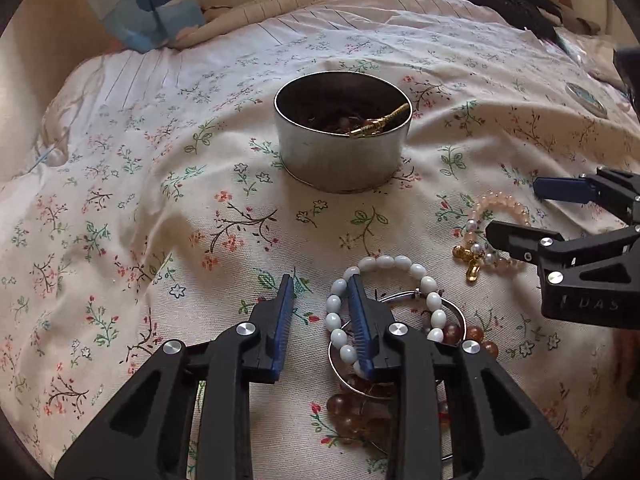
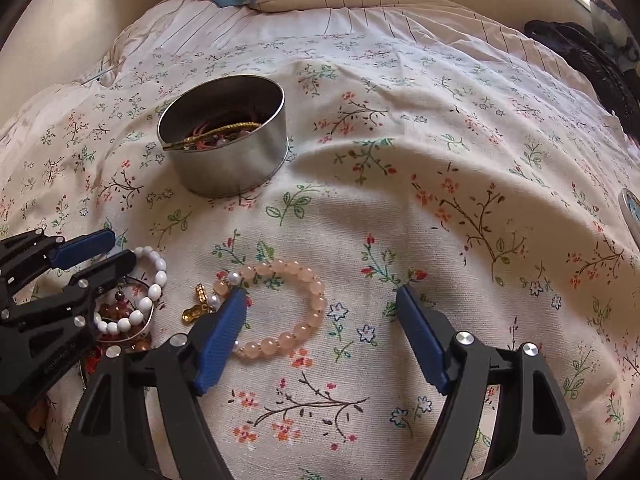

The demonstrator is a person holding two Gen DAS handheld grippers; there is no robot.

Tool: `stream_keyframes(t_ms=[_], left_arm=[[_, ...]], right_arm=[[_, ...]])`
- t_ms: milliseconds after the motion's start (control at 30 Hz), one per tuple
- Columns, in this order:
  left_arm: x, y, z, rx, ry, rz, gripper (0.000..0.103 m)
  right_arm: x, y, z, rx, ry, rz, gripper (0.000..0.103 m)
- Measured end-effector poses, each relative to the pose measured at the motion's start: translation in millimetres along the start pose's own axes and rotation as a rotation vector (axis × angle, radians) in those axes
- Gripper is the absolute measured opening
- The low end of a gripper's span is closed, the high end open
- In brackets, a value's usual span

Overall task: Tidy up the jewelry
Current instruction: 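Close the left tool on the white bead bracelet while the right tool grasps the pink bead bracelet, then carry both held bead bracelets over the silver tin and lower them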

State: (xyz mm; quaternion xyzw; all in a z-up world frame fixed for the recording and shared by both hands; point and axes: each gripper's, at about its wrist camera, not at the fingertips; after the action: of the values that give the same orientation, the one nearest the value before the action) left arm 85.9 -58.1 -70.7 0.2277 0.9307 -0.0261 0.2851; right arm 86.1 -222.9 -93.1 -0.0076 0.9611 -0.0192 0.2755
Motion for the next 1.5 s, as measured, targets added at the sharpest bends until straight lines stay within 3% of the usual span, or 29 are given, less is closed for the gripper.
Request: stream_keyframes(t_ms=[67, 133, 267, 367, 433, 500, 767, 900, 1033, 1233, 1500], left_arm=[[0.6, 1.6, 3.4, -0.007, 0.016, -0.023, 0.026], [0.4, 11.2, 5.1, -0.027, 0.022, -0.07, 0.012], [0.7, 28.2, 4.2, -0.033, 0.014, -0.144, 0.008], [0.1, 26.8, 1.8, -0.033, 0.004, -0.135, 0.007], [-0.2, 26.7, -0.7, -0.008, -0.004, -0.147, 0.007], [-0.4, 28.9, -4.7, 0.03, -0.016, -0.171, 0.007], [-2.9, 43.2, -40.2, 0.202, -0.182, -0.276, 0.007], [-4.5, 45.2, -55.2, 0.24, -0.254, -0.308, 0.007], [-6.7, 43.8, -67.8, 0.211, -0.313, -0.324, 0.007], [-13.3, 25.1, -84.0, 0.147, -0.38, -0.282, 0.007], [-15.8, 7.8, -89.2, 0.102, -0.402, -0.219, 0.007]], right_arm=[[0.4, -0.2, 0.8, -0.002, 0.003, 0.001, 0.074], [0.2, -0.6, 0.4, -0.005, 0.001, 0.004, 0.074], [1.0, 2.6, 0.0, -0.034, -0.001, -0.009, 0.073], [1.5, 9.2, 0.9, -0.066, 0.003, -0.035, 0.054], [1.3, 10.2, 0.7, -0.095, 0.005, -0.039, 0.022], [1.5, 8.0, -0.5, -0.137, 0.001, -0.022, 0.009], [-1.8, -21.7, -14.3, -0.377, -0.07, 0.198, 0.009], [-3.8, -34.6, -22.7, -0.5, -0.115, 0.301, 0.009], [-7.3, -42.1, -34.2, -0.59, -0.182, 0.378, 0.009], [-14.3, -37.4, -64.1, -0.645, -0.311, 0.384, 0.009], [-17.1, -38.1, -84.0, -0.69, -0.413, 0.371, 0.009]])
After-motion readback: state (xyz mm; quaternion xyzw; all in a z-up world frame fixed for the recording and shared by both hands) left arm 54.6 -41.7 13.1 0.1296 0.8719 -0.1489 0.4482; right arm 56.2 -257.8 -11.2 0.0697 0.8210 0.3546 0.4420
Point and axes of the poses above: each gripper's, at about its wrist camera, not at the fingertips, and z roughly the way its jaws point, y to its left, x to its underside, and after that the axes turned 5 degrees about x, right-handed
